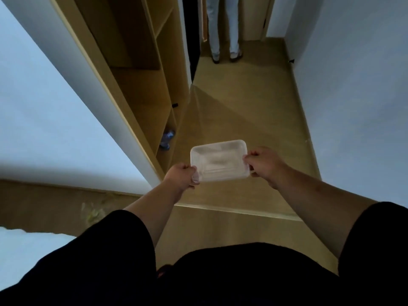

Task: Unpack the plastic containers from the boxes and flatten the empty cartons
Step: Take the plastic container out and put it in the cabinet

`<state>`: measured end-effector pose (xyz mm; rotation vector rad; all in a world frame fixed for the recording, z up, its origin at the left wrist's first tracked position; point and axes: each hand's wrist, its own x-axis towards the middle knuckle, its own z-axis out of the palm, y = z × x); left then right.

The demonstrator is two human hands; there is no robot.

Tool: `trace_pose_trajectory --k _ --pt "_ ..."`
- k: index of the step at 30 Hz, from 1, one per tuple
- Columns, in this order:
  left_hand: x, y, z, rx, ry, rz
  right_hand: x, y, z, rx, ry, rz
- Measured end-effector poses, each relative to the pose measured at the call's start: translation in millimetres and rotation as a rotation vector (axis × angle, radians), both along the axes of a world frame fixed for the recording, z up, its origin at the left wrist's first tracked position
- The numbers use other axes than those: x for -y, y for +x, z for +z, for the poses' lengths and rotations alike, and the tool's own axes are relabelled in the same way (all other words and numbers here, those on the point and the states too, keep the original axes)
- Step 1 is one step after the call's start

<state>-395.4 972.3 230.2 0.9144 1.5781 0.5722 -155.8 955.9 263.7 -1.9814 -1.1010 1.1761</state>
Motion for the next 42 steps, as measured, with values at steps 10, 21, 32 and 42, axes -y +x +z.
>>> trace_pose_trajectory --k 10,21,32,42 --pt "-120.6 2.1 -40.7 0.107 -0.113 0.313 -184.3 -0.5 -36.7 0.028 -0.128 0.289" --pt "-296.4 -54.1 -72.2 0.085 -0.140 0.458 -384.0 -69.6 -67.9 0.036 -0.224 0.354" --pt "-412.3 -73.8 -90.0 0.083 -0.166 0.640 -557.2 -118.3 -77.6 0.137 -0.231 0.599" --pt "-514.6 -71.6 -103.9 0.174 -0.191 1.172 -716.8 -174.7 -101.6 0.226 -0.216 1.078"
